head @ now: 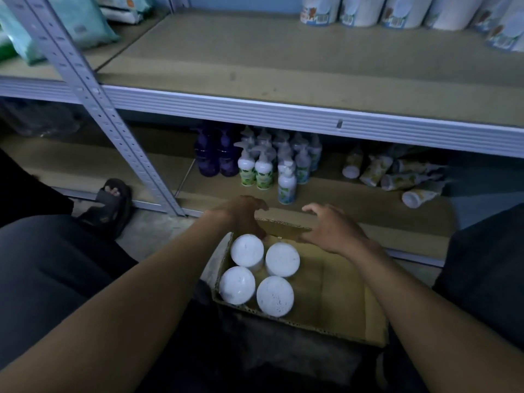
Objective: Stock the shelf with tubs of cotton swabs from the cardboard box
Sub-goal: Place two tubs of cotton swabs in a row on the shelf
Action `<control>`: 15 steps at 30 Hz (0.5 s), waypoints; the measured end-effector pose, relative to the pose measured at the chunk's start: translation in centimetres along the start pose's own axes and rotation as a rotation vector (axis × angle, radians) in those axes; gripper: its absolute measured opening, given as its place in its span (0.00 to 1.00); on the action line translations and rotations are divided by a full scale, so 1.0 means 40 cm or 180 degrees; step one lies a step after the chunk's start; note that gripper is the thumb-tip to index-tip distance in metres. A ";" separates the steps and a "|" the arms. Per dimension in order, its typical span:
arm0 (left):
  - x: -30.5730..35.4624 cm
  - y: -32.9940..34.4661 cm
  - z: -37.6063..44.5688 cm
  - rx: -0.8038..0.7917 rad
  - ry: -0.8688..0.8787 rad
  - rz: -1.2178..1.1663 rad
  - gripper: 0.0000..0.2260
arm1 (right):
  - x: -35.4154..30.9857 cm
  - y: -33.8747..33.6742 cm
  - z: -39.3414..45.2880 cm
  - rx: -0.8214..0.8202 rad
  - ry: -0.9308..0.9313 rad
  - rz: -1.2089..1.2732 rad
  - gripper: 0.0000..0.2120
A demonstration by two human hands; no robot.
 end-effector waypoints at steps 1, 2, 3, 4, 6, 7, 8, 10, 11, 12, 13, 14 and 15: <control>-0.012 0.017 0.011 -0.0039 -0.0038 -0.0048 0.38 | 0.003 0.026 0.009 -0.0070 0.0050 0.0001 0.38; -0.022 0.034 0.022 -0.0063 -0.0052 -0.0101 0.38 | 0.008 0.050 0.018 -0.0133 0.0105 0.0014 0.40; -0.031 0.053 0.032 -0.0087 -0.0067 -0.0163 0.38 | 0.013 0.072 0.026 -0.0188 0.0154 0.0025 0.41; -0.039 0.071 0.042 -0.0098 -0.0071 -0.0213 0.36 | 0.018 0.092 0.036 -0.0238 0.0192 0.0035 0.42; -0.054 0.103 0.059 -0.0091 -0.0066 -0.0260 0.35 | 0.027 0.132 0.054 -0.0311 0.0240 0.0049 0.42; -0.059 0.116 0.066 -0.0079 -0.0058 -0.0257 0.36 | 0.030 0.152 0.062 -0.0339 0.0265 0.0059 0.42; -0.063 0.128 0.072 -0.0065 -0.0055 -0.0240 0.36 | 0.032 0.171 0.070 -0.0363 0.0289 0.0068 0.42; -0.076 0.154 0.087 -0.0096 -0.0128 -0.0186 0.38 | 0.034 0.211 0.083 -0.0411 0.0310 0.0043 0.43; -0.082 0.165 0.094 -0.0112 -0.0179 -0.0182 0.39 | 0.032 0.231 0.089 -0.0438 0.0299 0.0016 0.43; -0.089 0.178 0.102 -0.0114 -0.0225 -0.0198 0.39 | 0.030 0.250 0.095 -0.0464 0.0281 0.0005 0.43; -0.093 0.188 0.106 -0.0110 -0.0261 -0.0202 0.39 | 0.026 0.266 0.098 -0.0482 0.0261 0.0003 0.43; -0.096 0.197 0.110 -0.0123 -0.0301 -0.0185 0.38 | 0.023 0.281 0.102 -0.0496 0.0247 0.0005 0.42; -0.101 0.207 0.116 -0.0124 -0.0342 -0.0179 0.37 | 0.021 0.294 0.108 -0.0509 0.0241 0.0003 0.41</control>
Point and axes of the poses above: each hand's wrist, its own z-axis towards the middle knuckle, its own y-axis out of the palm, x = y × z, the point moved 4 cm from there along z, towards the middle knuckle, and after that the axes turned 2 degrees about y, right-handed, at the moved point
